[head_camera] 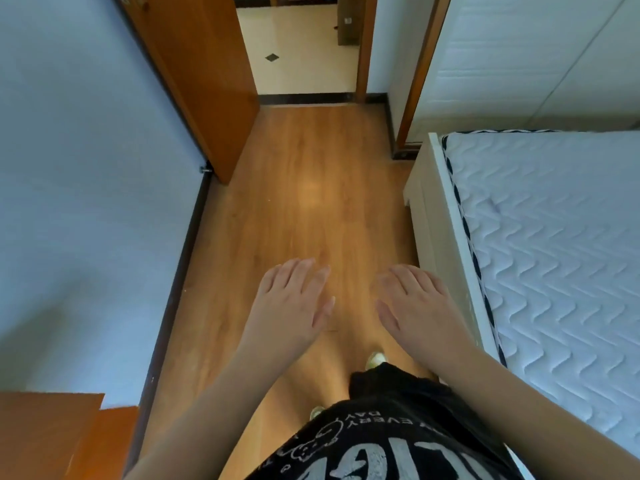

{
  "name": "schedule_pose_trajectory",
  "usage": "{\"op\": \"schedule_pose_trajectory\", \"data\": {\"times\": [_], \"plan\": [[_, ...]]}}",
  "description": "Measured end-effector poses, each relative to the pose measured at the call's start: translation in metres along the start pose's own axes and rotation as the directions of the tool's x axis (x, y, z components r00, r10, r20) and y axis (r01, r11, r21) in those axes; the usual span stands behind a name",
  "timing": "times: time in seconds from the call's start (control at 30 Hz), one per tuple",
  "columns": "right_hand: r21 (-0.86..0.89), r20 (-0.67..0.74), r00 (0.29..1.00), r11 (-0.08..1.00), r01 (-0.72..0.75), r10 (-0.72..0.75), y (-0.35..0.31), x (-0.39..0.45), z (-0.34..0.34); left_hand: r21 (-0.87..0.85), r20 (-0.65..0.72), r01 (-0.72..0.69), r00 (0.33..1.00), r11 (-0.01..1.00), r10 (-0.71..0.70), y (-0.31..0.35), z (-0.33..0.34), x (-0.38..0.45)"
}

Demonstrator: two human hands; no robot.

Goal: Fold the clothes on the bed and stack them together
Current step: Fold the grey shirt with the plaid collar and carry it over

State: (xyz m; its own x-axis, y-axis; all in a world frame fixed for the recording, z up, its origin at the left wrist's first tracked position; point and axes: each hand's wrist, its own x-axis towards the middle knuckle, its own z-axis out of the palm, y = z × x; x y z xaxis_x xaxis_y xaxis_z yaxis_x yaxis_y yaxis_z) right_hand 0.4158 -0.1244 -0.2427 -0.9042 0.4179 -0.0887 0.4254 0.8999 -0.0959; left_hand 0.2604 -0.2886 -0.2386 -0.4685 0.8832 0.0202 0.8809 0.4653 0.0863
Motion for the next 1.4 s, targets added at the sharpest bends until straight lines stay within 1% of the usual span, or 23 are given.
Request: {"op": "schedule_pose_trajectory", "data": {"times": [0.07, 0.2, 0.27, 0.33, 0.4, 0.53, 0.67, 0.77, 0.83, 0.93, 1.03, 1.1, 1.23, 1.4], "plan": [[0.005, 0.01, 1.0, 1.0, -0.029, 0.029, 0.018, 0.033, -0.002, 0.0, 0.013, -0.036, 0.999, 0.999, 0.036, -0.006, 0.002, 0.043], [0.038, -0.02, 0.997, 0.997, -0.068, 0.069, 0.059, 0.101, -0.002, 0.031, 0.005, -0.077, 0.997, 0.997, 0.077, -0.01, 0.008, 0.133], [0.059, -0.016, 0.996, 0.994, -0.09, 0.092, 0.081, 0.133, -0.004, 0.049, 0.032, -0.092, 0.995, 0.995, 0.091, -0.011, 0.01, 0.175], [0.079, -0.057, 0.993, 0.992, -0.1, 0.105, 0.104, 0.164, -0.008, 0.056, 0.048, -0.098, 0.994, 0.994, 0.095, -0.014, 0.009, 0.216], [0.099, -0.074, 0.99, 0.989, -0.112, 0.119, 0.127, 0.196, -0.016, 0.057, 0.047, -0.075, 0.996, 0.996, 0.072, -0.015, 0.001, 0.255], [0.07, -0.067, 0.996, 0.996, -0.059, 0.064, 0.168, 0.266, -0.031, 0.043, 0.046, -0.053, 0.998, 0.998, 0.051, -0.023, -0.01, 0.325], [0.072, -0.119, 0.99, 0.995, -0.068, 0.076, 0.19, 0.331, -0.038, 0.047, 0.034, -0.03, 0.999, 0.998, 0.029, -0.04, -0.011, 0.384], [0.07, -0.122, 0.989, 0.994, -0.079, 0.087, 0.203, 0.382, -0.039, 0.035, 0.04, -0.039, 0.998, 0.999, 0.037, -0.06, -0.005, 0.435], [0.065, -0.12, 0.988, 0.994, -0.087, 0.094, 0.211, 0.418, -0.04, 0.027, 0.015, -0.058, 0.998, 0.998, 0.057, -0.076, 0.002, 0.47], [0.047, -0.113, 0.989, 0.995, -0.091, 0.095, 0.222, 0.472, -0.039, 0.025, -0.03, -0.095, 0.995, 0.995, 0.096, -0.104, 0.01, 0.528], [0.029, -0.102, 0.987, 0.992, -0.123, 0.125, 0.236, 0.522, -0.042, 0.012, 0.009, -0.142, 0.99, 0.99, 0.142, -0.13, 0.012, 0.586], [0.025, -0.117, 0.978, 0.985, -0.17, 0.172, 0.244, 0.55, -0.047, 0.008, 0.029, -0.183, 0.983, 0.983, 0.182, -0.144, 0.008, 0.621], [0.031, -0.148, 0.949, 0.96, -0.277, 0.279, 0.265, 0.6, -0.051, 0.027, 0.065, -0.312, 0.949, 0.95, 0.31, -0.161, -0.002, 0.701], [0.031, -0.142, 0.896, 0.906, -0.421, 0.421, 0.3, 0.641, -0.056, 0.014, 0.075, -0.413, 0.908, 0.911, 0.411, -0.148, -0.016, 0.794]]}}
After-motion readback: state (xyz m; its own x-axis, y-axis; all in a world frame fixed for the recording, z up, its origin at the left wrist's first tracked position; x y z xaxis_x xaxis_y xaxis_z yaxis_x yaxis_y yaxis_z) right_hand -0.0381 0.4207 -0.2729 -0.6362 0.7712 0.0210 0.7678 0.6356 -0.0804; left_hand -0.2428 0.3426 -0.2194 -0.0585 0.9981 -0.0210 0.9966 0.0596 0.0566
